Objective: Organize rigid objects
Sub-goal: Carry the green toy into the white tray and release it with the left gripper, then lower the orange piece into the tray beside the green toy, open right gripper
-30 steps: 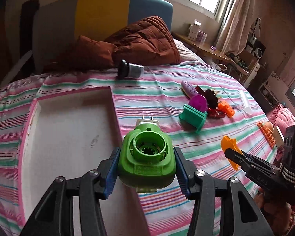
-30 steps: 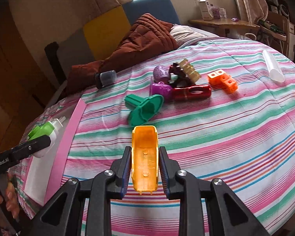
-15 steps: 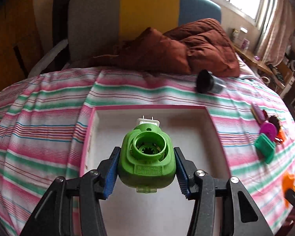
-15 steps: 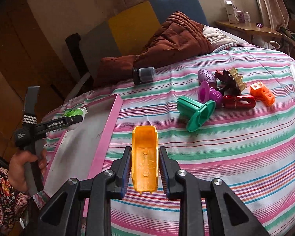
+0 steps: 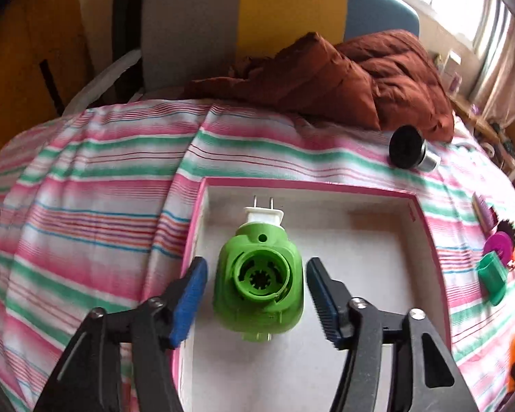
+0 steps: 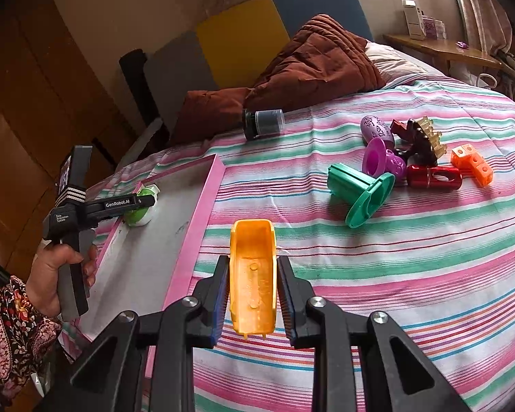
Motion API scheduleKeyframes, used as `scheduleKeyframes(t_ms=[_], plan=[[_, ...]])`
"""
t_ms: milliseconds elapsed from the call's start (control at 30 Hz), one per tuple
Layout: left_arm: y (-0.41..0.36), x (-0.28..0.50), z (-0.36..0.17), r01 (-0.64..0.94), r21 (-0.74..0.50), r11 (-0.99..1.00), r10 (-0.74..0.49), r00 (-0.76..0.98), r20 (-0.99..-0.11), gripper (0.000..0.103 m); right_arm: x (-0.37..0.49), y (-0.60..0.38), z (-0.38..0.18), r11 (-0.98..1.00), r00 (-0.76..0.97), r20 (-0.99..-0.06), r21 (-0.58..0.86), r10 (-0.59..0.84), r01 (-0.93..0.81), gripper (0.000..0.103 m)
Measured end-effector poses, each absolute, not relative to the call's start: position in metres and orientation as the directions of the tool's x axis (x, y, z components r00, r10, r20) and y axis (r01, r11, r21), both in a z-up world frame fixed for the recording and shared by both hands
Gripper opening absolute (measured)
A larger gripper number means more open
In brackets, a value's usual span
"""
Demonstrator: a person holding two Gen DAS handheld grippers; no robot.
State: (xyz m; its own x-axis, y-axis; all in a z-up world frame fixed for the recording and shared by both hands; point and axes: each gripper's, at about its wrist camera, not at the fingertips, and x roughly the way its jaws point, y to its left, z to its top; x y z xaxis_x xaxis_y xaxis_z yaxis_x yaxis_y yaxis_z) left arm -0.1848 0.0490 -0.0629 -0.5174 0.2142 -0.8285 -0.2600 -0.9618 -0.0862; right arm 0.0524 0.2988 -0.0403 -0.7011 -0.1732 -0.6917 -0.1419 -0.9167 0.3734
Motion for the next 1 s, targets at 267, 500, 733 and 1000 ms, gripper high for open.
scheduleKeyframes(t_ms=[267,500,733,1000], plan=[[0.023,-0.141,-0.039,-0.195,-0.218,-0.956,0.292,-0.566,-0.771,0.088,0.044,0.287,-0.041,-0.913,-0.693,-0.69,0.391,-0.209,-0.114,0.026],[0.015,-0.092,-0.033,-0.183,-0.237,-0.954,0.299,-0.581,-0.757,0.094,0.03,0.266,-0.036,-0.922,-0.688,-0.685,0.384,-0.241,-0.059,0.026],[0.014,-0.053,-0.037,-0.184,-0.202,-0.962,0.273,-0.594,-0.756,0.094,0.017,0.245,-0.035,-0.925,-0.671,-0.69,0.379,-0.271,-0.015,0.026],[0.008,-0.028,-0.043,-0.174,-0.197,-0.965,0.262,-0.602,-0.755,0.094,-0.002,0.231,-0.037,-0.936,-0.648,-0.714,0.351,-0.263,-0.008,0.026]])
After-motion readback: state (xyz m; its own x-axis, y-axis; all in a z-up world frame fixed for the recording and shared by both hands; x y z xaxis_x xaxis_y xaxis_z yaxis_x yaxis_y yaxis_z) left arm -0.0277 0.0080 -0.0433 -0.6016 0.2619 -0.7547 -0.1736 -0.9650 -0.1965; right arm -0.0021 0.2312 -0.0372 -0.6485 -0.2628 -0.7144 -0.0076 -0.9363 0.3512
